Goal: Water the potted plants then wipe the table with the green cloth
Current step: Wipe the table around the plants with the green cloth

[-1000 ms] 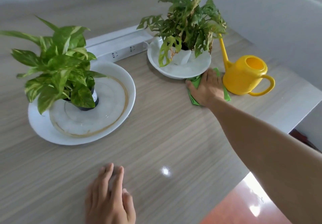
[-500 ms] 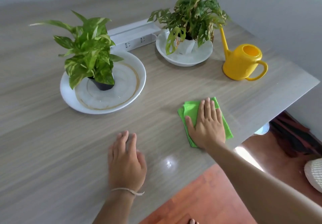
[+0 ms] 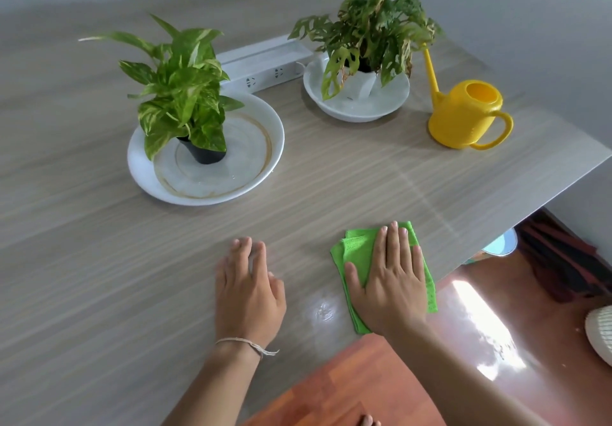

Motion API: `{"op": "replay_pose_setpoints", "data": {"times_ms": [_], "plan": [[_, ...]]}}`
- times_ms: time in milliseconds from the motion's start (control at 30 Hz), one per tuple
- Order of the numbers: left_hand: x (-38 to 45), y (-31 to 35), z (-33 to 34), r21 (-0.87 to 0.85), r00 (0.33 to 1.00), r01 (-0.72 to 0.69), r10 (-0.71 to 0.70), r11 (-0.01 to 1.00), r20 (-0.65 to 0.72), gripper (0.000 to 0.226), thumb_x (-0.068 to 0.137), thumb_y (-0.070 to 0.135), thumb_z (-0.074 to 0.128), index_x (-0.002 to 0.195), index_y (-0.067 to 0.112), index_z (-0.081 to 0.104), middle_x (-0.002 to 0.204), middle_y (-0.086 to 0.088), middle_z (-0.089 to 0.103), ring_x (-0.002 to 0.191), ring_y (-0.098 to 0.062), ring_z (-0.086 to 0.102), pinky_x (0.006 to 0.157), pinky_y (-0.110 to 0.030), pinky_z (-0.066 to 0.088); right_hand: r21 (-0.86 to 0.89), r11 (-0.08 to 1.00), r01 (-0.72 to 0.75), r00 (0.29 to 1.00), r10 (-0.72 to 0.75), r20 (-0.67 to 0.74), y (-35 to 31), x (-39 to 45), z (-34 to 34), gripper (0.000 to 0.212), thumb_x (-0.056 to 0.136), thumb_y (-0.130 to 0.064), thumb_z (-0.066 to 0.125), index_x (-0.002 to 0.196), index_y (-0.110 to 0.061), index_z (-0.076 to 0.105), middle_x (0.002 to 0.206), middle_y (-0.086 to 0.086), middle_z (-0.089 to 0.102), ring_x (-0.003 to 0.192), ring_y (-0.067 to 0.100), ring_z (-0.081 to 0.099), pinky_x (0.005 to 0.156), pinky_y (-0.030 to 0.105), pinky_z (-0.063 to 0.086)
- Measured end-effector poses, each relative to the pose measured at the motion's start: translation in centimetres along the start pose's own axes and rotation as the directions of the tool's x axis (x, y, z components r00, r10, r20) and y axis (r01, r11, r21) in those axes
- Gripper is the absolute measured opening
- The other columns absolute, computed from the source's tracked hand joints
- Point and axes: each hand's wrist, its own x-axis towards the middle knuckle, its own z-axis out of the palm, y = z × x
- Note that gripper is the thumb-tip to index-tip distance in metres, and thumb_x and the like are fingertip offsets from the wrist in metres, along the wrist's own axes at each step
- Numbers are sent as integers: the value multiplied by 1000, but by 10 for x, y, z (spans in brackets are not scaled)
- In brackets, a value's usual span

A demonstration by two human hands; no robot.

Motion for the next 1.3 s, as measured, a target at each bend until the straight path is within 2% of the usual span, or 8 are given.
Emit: {"op": "replay_pose_setpoints", "data": {"times_ms": [133, 233, 300, 400, 533, 900, 1200, 1300], "plan": [[3, 2, -5, -1, 1000, 1, -1, 1000, 9, 50, 84, 22, 43, 126, 2, 61, 133, -21, 56, 130, -42, 51, 101, -56, 45, -5, 1000, -12, 1000, 12, 13, 0, 17, -2, 95, 93, -68, 20, 158, 1, 17, 167, 18, 16, 157, 30, 9, 126, 49, 10], [29, 13, -17, -12, 996, 69, -68, 998, 50, 35, 72, 26, 56, 99, 7, 68, 103, -15, 61, 100, -40, 59, 86, -48, 48, -1, 999, -35, 998, 35, 51, -2, 48, -6, 97, 91, -69, 12, 160, -1, 8, 169, 16, 8, 157, 28, 1, 126, 47, 4], [55, 25, -17, -26, 999, 19, -17, 999, 48, 34, 73, 30, 61, 99, 10, 68, 98, -13, 61, 93, -39, 58, 82, -45, 49, 0, 999, -43, 997, 43, 58, -4, 68, -6, 97, 90, -69, 10, 160, -2, 5, 170, 15, 5, 157, 27, -1, 126, 47, 2], [77, 43, 2, -82, 983, -170, 175, 982, 56, 46, 84, 33, 49, 119, 6, 60, 120, -15, 60, 118, -38, 56, 97, -48, 48, -5, 999, -40, 997, 41, 65, -3, 95, -5, 96, 91, -69, 13, 160, -4, 2, 170, 14, 3, 157, 26, -3, 126, 46, 0], [79, 48, 22, -78, 978, -188, 194, 979, 75, 56, 90, 30, 42, 138, 3, 50, 145, -13, 49, 143, -32, 40, 114, -50, 36, 7, 998, -62, 996, 61, 63, -2, 142, -6, 95, 93, -69, 17, 160, -3, 3, 170, 15, 3, 157, 26, -4, 126, 47, 0], [79, 51, 24, -54, 981, -174, 178, 983, 72, 59, 89, 30, 49, 143, 5, 51, 149, -14, 47, 146, -32, 37, 115, -49, 36, -17, 989, 150, 983, -147, 113, -20, 188, -1, 92, 95, -67, 12, 159, -2, 3, 169, 17, 1, 157, 30, -5, 126, 48, -2], [80, 51, 26, -59, 985, -156, 160, 986, 66, 59, 88, 31, 49, 140, 5, 54, 149, -15, 49, 145, -30, 39, 118, -48, 34, 19, 932, 362, 920, -361, 153, -121, 246, -3, 90, 92, -62, 4, 159, -2, -3, 169, 15, -5, 156, 28, -10, 126, 46, -3], [79, 48, 29, -86, 986, -161, 164, 983, 24, 57, 88, 30, 51, 139, 4, 56, 151, -15, 48, 146, -30, 39, 117, -48, 36, 9, 905, 426, 888, -420, 186, -142, 280, 0, 83, 95, -52, 17, 159, -3, -4, 170, 14, -6, 156, 27, -10, 126, 45, -3]]}}
